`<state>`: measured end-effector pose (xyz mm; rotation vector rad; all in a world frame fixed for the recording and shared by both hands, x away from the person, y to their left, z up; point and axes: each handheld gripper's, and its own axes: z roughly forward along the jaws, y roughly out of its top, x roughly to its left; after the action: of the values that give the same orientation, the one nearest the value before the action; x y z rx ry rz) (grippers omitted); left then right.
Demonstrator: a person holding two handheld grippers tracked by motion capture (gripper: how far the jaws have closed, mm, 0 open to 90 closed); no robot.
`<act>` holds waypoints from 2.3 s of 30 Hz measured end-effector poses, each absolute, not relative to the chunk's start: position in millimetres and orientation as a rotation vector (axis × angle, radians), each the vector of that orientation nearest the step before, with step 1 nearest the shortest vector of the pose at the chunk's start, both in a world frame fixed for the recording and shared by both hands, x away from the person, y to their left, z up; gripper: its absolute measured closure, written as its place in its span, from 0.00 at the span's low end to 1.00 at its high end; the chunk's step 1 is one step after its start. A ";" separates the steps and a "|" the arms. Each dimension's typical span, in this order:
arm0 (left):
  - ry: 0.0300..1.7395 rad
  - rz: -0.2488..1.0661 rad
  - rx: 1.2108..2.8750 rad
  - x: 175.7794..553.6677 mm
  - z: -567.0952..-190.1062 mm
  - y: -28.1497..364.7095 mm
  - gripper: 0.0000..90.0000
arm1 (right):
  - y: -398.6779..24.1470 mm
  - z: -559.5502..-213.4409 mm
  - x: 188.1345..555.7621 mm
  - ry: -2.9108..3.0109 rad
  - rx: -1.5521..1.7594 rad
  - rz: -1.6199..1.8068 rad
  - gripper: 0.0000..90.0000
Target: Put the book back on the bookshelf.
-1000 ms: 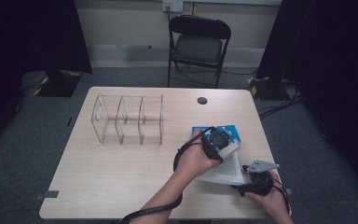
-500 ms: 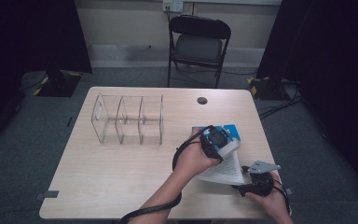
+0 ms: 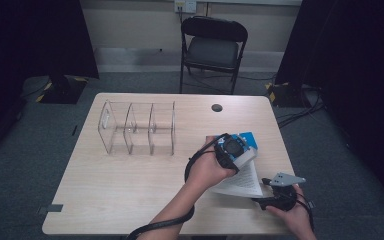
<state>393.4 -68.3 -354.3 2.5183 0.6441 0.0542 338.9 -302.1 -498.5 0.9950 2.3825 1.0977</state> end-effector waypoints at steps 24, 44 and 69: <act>0.629 0.077 2.546 393.6 -349.7 -64.6 0.84 | -310.9 -498.4 342.5 2.350 1.041 1.074 0.31; 0.596 0.072 2.546 386.3 -350.6 -62.3 0.84 | -308.5 -495.0 351.6 2.235 1.078 1.261 0.28; 0.560 0.069 2.555 380.3 -346.1 -53.8 0.84 | -297.9 -478.7 355.1 2.191 0.959 1.338 0.16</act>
<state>380.3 -53.8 -346.1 2.5551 0.5600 0.0694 355.1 -297.9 -478.7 0.9586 2.1910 1.3378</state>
